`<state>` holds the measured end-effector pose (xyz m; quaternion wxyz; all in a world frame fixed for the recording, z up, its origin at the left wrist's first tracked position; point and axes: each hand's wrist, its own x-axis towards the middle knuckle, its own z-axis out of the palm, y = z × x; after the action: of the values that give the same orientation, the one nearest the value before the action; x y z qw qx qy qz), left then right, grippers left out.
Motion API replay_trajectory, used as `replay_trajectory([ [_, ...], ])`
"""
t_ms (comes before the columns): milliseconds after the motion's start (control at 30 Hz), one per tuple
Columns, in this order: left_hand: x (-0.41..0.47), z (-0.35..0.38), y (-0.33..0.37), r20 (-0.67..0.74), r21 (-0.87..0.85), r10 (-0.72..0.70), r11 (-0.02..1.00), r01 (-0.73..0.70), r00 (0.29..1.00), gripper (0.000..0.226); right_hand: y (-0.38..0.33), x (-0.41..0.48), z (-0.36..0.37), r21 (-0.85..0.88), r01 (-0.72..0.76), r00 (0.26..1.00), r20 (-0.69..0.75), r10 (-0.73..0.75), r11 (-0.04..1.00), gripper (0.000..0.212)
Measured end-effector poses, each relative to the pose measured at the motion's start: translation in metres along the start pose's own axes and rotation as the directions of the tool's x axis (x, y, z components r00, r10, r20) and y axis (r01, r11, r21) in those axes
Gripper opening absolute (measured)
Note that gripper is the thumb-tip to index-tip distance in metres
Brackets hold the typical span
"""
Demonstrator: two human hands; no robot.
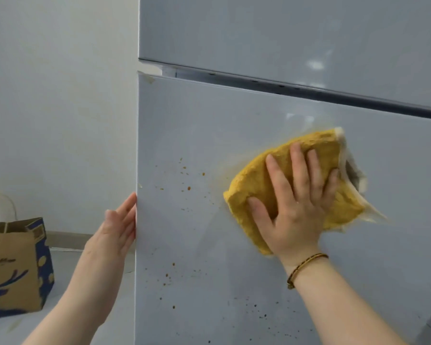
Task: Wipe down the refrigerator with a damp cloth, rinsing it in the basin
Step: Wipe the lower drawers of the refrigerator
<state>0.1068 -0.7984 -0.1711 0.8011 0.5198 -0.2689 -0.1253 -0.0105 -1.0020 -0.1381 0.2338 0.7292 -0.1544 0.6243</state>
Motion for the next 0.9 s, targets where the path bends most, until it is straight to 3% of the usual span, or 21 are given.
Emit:
replay_trajectory([
  [67,0.002,-0.003,0.000,-0.015,-0.005,-0.013,1.000,0.013,1.000,0.054,-0.025,-0.024,0.008,-0.057,0.004,1.000,0.028,-0.002,0.998,0.057],
  [133,0.003,-0.005,0.002,-0.008,-0.013,-0.022,1.000,0.022,1.000,0.065,-0.045,-0.060,0.014,-0.054,0.209,0.971,0.126,-0.201,0.976,0.056],
  [200,0.003,-0.007,0.003,0.003,0.007,-0.015,1.000,0.015,1.000,0.085,-0.051,-0.084,0.014,0.004,0.454,0.875,0.188,-0.447,0.891,0.047],
  [333,0.003,-0.010,0.007,0.040,-0.003,-0.038,0.999,0.038,0.998,0.060,-0.027,-0.055,0.012,0.100,0.670,0.721,0.149,-0.677,0.735,0.038],
  [367,0.005,-0.013,0.007,0.051,-0.004,-0.038,0.999,0.038,0.998,0.063,-0.019,-0.037,0.011,0.100,0.668,0.725,0.131,-0.676,0.737,0.038],
  [433,0.008,-0.018,0.006,0.057,-0.001,-0.036,0.999,0.036,0.998,0.079,-0.010,0.000,0.009,0.044,0.564,0.820,0.090,-0.565,0.825,0.041],
  [500,0.009,-0.020,0.003,0.069,-0.012,-0.031,0.999,0.032,0.997,0.092,-0.015,0.026,0.009,-0.020,0.301,0.953,0.022,-0.301,0.953,0.044],
  [533,0.009,-0.020,0.002,0.073,-0.034,-0.025,0.999,0.028,0.997,0.094,-0.023,0.032,0.009,-0.032,0.166,0.986,-0.018,-0.167,0.986,0.045],
  [600,0.009,-0.020,0.001,0.084,-0.064,-0.004,0.998,0.009,0.996,0.094,-0.043,0.025,0.013,-0.027,0.014,0.999,-0.040,-0.015,1.000,0.047],
  [633,0.009,-0.020,0.000,0.086,-0.063,0.001,0.998,0.005,0.996,0.093,-0.054,0.014,0.016,-0.026,0.009,1.000,-0.022,-0.010,1.000,0.049],
  [733,0.011,-0.023,-0.002,0.095,-0.059,-0.013,0.998,0.019,0.995,0.089,-0.074,-0.032,0.020,-0.013,0.235,0.968,0.096,-0.233,0.972,0.048],
  [833,0.013,-0.026,-0.002,0.113,-0.041,-0.019,0.999,0.023,0.993,0.087,-0.070,-0.057,0.019,0.080,0.560,0.808,0.164,-0.565,0.824,0.036],
  [900,0.013,-0.028,-0.001,0.133,-0.024,-0.011,1.000,0.014,0.991,0.083,-0.058,-0.045,0.020,0.130,0.633,0.752,0.128,-0.646,0.763,0.033],
])
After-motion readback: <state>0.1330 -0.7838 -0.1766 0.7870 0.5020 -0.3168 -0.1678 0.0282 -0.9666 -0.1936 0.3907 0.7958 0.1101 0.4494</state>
